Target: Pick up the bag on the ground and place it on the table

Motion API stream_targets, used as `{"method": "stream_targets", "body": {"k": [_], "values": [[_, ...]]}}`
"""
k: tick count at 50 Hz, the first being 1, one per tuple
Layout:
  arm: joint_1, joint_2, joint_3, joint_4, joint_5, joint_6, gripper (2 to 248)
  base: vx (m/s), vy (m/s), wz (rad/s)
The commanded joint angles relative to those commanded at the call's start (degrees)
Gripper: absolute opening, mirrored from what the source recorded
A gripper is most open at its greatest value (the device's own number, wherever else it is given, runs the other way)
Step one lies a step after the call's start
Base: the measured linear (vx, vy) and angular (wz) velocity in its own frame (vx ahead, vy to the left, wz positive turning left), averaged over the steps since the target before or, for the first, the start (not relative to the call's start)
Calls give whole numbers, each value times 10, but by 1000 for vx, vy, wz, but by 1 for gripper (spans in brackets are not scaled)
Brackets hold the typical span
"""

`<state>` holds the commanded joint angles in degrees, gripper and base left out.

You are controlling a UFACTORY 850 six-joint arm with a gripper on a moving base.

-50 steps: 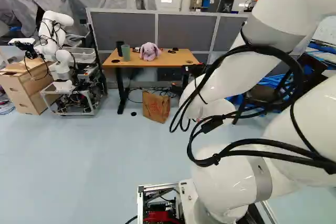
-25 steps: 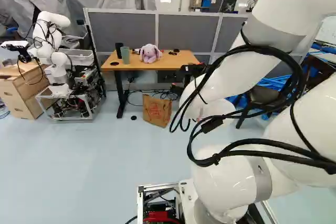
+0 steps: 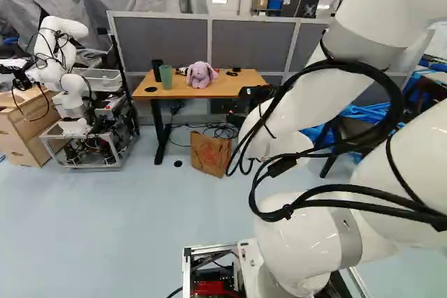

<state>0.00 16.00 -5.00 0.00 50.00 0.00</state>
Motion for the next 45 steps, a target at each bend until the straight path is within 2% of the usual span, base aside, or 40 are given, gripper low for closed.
{"method": "stream_targets", "body": {"k": [33, 45], "values": [[0, 0, 0, 0, 0, 0, 247, 163, 4, -9], [0, 0, 0, 0, 0, 0, 247, 212, 58, -30]]}}
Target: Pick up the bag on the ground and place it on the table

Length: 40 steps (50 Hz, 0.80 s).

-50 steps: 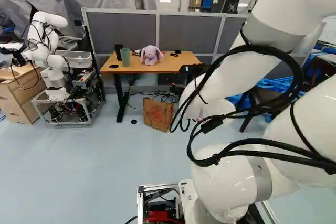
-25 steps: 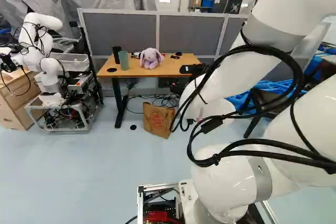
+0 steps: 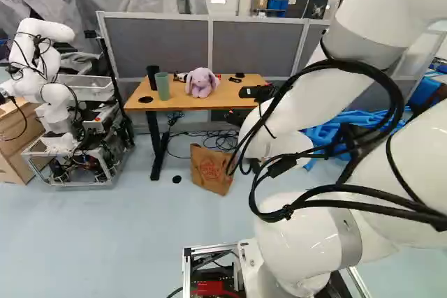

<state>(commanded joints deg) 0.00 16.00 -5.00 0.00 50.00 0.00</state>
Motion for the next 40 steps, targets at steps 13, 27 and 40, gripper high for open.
{"method": "stream_targets", "body": {"k": [13, 27, 40], "values": [[0, 0, 0, 0, 0, 0, 247, 128, 74, -23], [0, 0, 0, 0, 0, 0, 247, 92, 46, -11], [0, 0, 0, 0, 0, 0, 247, 79, 0, -4]]}}
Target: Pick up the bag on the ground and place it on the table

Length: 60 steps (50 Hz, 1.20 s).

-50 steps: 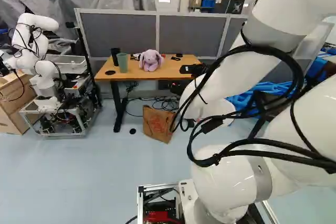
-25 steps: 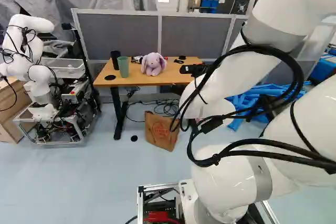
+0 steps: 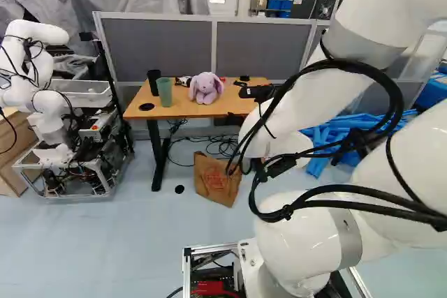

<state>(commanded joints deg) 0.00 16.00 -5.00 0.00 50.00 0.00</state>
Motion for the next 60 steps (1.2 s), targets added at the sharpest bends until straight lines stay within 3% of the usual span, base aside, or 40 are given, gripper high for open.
{"method": "stream_targets", "body": {"k": [60], "values": [[0, 0, 0, 0, 0, 0, 247, 62, 1, -2]]}}
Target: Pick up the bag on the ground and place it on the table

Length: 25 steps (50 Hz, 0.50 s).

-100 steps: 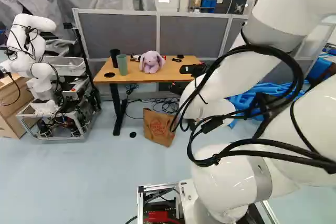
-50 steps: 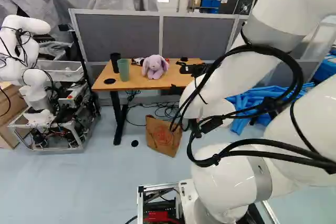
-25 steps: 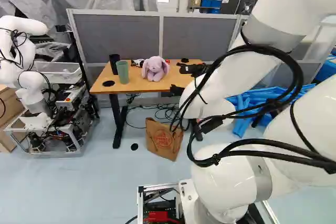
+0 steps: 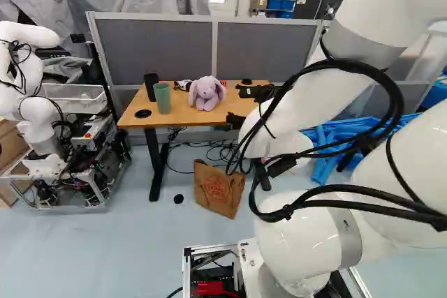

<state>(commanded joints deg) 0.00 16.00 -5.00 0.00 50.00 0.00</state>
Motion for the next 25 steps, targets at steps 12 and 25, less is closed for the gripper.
{"method": "stream_targets", "body": {"k": [12, 25], "values": [[0, 0, 0, 0, 0, 0, 247, 0, 0, 0], [0, -21, -18, 0, 0, 0, 247, 0, 0, 0]]}}
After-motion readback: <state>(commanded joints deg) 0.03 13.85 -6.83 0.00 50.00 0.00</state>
